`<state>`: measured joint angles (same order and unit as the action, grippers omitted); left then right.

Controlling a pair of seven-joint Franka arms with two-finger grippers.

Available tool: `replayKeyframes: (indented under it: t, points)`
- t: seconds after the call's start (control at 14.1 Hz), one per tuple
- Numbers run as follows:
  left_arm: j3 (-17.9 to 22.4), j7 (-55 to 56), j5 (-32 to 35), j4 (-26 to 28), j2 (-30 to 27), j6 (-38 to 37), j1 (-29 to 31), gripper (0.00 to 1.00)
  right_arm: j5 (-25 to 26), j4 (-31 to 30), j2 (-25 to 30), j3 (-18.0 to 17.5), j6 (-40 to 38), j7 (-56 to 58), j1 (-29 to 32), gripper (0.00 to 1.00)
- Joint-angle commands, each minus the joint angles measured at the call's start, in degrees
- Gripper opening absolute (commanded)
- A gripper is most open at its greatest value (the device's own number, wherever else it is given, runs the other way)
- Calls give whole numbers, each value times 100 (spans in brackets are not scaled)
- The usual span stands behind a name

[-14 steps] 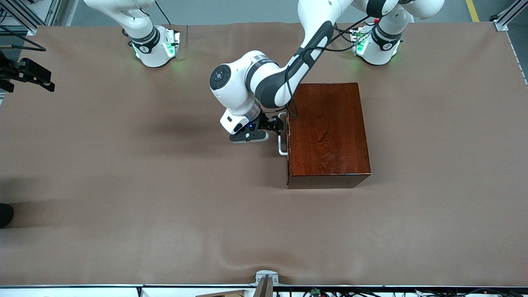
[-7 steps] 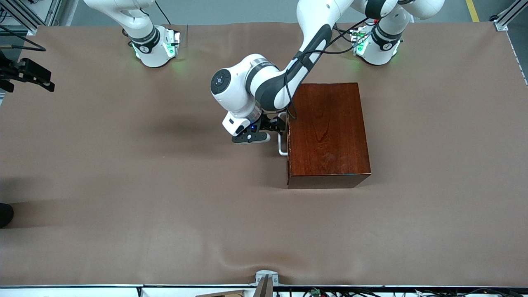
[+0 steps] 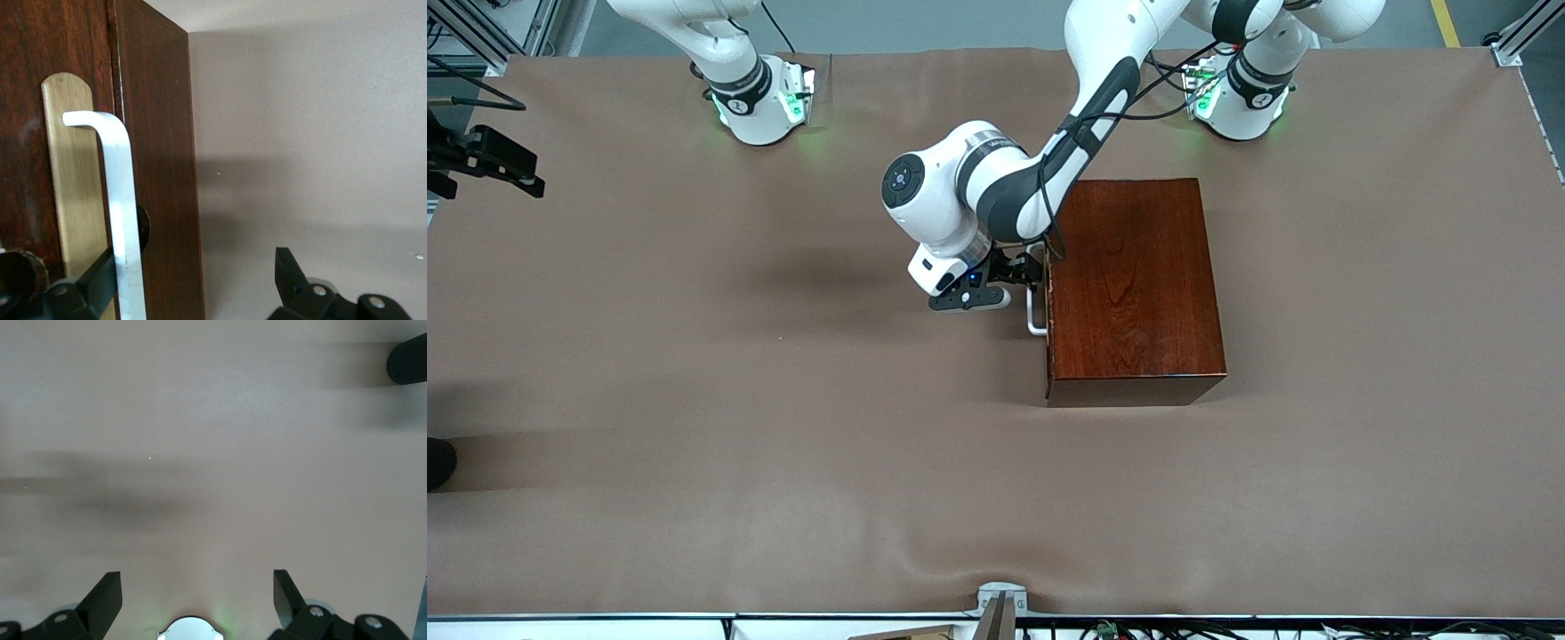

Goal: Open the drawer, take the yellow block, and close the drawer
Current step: 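Pull the drawer outward by its handle with the left gripper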

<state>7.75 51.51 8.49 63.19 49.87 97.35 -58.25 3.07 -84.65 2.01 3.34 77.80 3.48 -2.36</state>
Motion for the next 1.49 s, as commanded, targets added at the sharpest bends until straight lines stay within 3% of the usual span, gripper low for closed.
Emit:
replayKeyframes:
  t: [0.0,1.42]
  points:
    - [17,184,48,-211,163,222,-55,100,27,124,-60,-62,-37,47,104,100]
    - [-71,1089,-497,-237,207,1822,-55,100,97,124,-139,-62,-46,56,113,100]
